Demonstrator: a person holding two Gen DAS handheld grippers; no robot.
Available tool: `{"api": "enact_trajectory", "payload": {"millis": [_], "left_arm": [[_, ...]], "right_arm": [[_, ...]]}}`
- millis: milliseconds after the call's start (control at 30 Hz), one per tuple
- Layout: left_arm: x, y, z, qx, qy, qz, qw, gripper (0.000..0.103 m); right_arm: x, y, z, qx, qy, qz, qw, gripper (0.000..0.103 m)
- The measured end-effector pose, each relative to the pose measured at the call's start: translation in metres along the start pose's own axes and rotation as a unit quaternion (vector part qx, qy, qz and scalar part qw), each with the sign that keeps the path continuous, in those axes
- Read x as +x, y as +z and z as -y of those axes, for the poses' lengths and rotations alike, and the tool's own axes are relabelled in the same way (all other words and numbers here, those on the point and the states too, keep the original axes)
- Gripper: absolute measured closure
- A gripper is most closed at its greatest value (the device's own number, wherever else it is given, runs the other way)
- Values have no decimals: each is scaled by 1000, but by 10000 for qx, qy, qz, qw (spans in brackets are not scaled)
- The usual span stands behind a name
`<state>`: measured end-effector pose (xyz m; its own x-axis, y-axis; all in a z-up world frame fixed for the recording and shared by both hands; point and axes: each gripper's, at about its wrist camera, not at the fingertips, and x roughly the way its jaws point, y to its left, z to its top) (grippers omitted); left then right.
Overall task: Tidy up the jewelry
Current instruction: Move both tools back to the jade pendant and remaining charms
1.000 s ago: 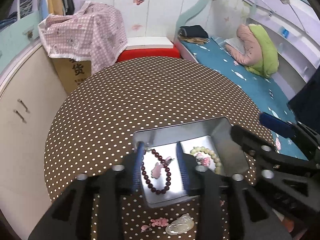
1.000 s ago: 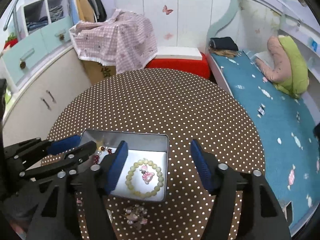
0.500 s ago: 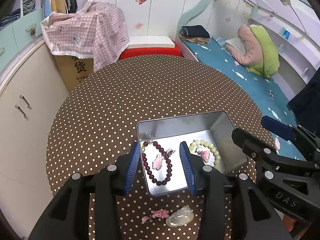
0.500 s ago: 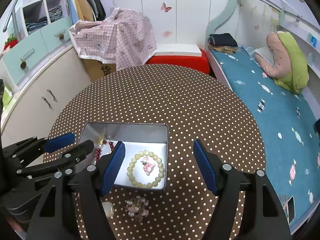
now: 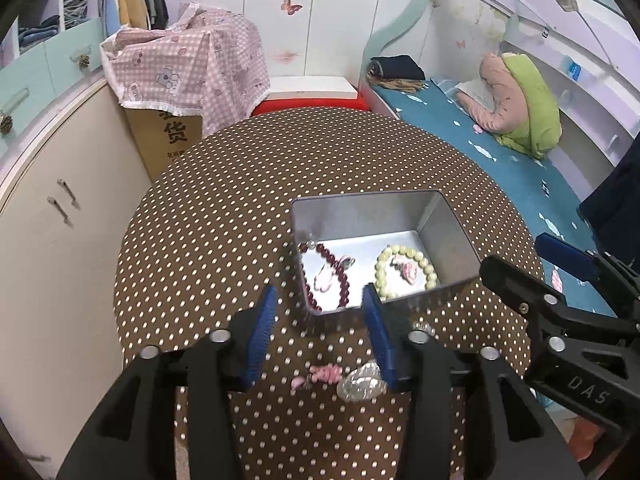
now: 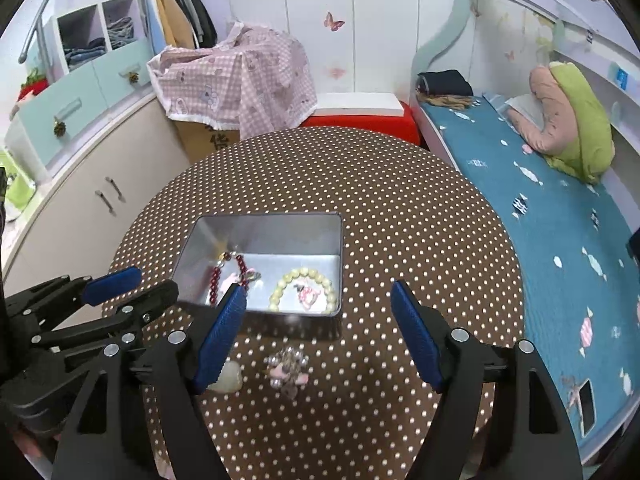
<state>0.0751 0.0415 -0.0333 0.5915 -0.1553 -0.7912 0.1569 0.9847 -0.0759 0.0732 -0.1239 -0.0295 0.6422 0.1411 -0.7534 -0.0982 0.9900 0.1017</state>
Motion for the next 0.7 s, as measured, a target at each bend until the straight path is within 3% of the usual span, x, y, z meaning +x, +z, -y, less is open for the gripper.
{"api": "enact_trajectory", "payload": {"millis": [300,700], "left_arm": [[-17,-28,-19,-199,180,-10,9996,55],[-4,-58,-50,-468,228,-360,9980,55]], "right_arm": [[-12,-27,-5,3,76,-71,9999,30],[16,-66,-41,-288,356,-819,9956,30]]}}
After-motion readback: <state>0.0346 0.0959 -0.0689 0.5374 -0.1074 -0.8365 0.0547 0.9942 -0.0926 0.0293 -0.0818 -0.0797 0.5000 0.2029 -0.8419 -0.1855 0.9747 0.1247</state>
